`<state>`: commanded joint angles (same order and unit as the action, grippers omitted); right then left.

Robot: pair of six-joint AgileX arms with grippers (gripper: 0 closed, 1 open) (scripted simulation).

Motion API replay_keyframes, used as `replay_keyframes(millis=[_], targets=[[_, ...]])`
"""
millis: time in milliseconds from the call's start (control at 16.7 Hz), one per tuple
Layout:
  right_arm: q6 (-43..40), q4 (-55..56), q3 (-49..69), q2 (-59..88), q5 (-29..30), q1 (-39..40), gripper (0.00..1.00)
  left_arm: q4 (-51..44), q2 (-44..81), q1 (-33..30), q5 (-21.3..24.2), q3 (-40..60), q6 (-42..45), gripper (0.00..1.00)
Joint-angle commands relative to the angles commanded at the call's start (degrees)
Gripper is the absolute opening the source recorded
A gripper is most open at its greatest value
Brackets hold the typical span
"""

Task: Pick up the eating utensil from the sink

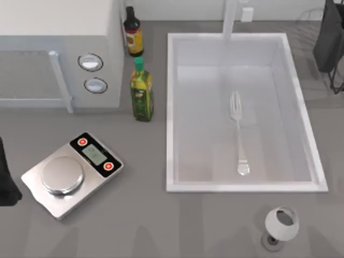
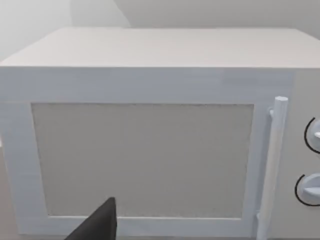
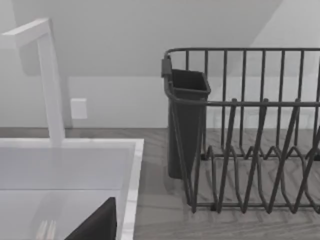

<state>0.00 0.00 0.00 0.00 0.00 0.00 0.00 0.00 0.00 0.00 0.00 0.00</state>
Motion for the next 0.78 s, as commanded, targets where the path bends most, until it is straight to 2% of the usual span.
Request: replay_keyframes(millis=[360, 780], targets=[[0.7, -2.9, 5.0, 5.2, 0.0, 0.7, 1.00, 0.0, 0.0, 0.0, 0.0, 0.0, 0.0, 1.00], [4.6, -18.2, 31.2, 32.4, 0.0, 4.4, 1.00, 0.0, 0.0, 0.0, 0.0, 0.0, 0.0, 1.00]])
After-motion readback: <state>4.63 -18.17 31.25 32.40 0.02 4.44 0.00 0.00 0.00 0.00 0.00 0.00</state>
